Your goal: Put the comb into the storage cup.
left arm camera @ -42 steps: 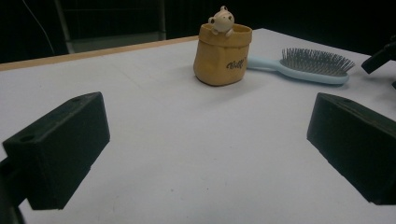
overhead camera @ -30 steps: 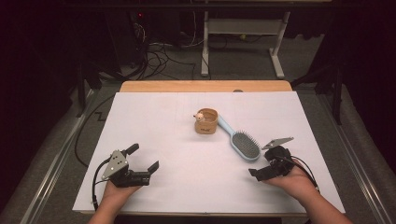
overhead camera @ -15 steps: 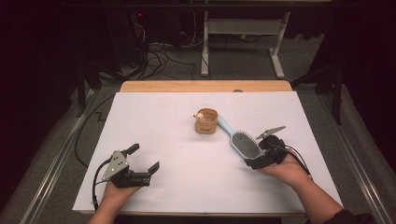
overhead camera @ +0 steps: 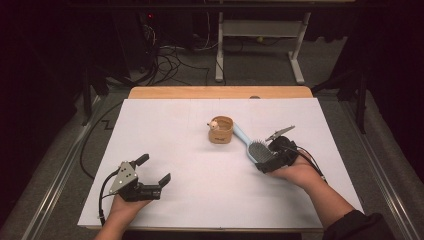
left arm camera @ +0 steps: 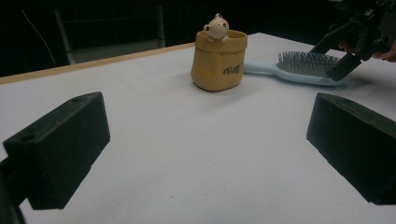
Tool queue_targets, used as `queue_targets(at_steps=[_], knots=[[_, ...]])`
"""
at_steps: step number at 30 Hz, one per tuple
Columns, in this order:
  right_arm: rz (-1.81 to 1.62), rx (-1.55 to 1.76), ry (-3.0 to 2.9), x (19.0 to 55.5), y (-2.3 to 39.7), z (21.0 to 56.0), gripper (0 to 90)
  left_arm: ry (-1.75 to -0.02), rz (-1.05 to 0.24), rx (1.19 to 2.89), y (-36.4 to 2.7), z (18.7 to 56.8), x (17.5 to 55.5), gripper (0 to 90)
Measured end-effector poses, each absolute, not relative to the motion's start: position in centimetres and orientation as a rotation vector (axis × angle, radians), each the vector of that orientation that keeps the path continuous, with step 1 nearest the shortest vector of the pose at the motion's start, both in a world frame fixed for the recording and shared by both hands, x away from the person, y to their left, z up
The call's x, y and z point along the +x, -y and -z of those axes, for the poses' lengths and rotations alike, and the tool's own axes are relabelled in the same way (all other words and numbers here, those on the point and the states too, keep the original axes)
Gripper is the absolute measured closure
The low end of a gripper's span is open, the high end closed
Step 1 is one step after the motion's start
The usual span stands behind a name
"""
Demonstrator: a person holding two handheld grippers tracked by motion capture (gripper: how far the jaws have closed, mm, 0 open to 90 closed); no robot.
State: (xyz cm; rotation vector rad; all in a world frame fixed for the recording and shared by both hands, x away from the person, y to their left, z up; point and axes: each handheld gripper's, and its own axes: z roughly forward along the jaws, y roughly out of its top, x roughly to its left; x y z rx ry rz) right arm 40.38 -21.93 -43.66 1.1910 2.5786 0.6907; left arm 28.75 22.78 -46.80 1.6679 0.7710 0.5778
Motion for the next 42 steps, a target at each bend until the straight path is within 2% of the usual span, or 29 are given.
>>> queue_targets(at_steps=[16, 27, 42], knots=[[-0.656, 1.173, -2.626, 41.5, 21.0, 44.9, 3.2, -0.778, -0.574, 1.655, -22.9, 46.9, 28.7, 0.1], [-0.627, 1.12, -2.613, 42.0, 20.4, 44.7, 16.6, -0.78, -0.574, 1.661, -22.9, 46.9, 28.7, 0.1], [-0.618, 1.12, -2.618, 42.0, 20.4, 44.7, 16.1, -0.783, -0.573, 1.659, -23.0, 46.9, 28.7, 0.1]])
